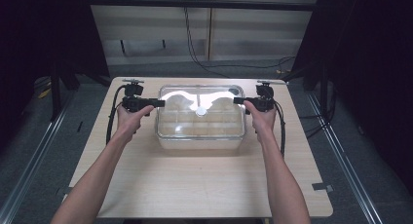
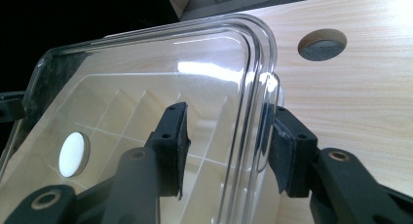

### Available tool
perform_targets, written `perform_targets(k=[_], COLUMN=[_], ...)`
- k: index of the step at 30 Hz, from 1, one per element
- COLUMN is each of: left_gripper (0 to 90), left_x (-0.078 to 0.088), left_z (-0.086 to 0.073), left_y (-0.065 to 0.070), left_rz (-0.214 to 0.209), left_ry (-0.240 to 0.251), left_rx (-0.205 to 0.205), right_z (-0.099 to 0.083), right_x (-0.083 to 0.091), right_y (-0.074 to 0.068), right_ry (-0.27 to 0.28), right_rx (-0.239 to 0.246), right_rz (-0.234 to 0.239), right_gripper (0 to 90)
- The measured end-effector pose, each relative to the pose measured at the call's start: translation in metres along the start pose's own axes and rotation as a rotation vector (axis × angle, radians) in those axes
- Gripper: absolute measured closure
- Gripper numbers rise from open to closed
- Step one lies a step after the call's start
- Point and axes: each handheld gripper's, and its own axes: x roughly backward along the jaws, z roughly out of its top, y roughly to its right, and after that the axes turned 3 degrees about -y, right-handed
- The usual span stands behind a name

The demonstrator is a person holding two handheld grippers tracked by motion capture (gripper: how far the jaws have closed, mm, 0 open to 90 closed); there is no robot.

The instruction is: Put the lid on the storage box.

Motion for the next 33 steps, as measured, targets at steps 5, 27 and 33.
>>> perform_targets(k=[5,27,33], left_gripper=[60.5,54.9,54.3], left_x=[-0.004,-0.019,-0.016], left_z=[-0.001,-0.012,-0.016], left_y=[-0.004,-0.013,-0.014], left_rz=[-0.013,-0.022,-0.014], left_ry=[-0.018,-0.069,-0.063], left_rx=[0.016,0.073,0.051], right_z=[-0.001,-0.009,-0.012], right_x=[-0.005,-0.023,-0.022], right_y=[0.002,0.002,0.000], right_ry=[-0.010,-0.059,-0.039], right_rx=[-0.021,-0.012,0.018], right_rz=[-0.010,-0.107,-0.125], right_gripper=[52.5,47.7,46.3])
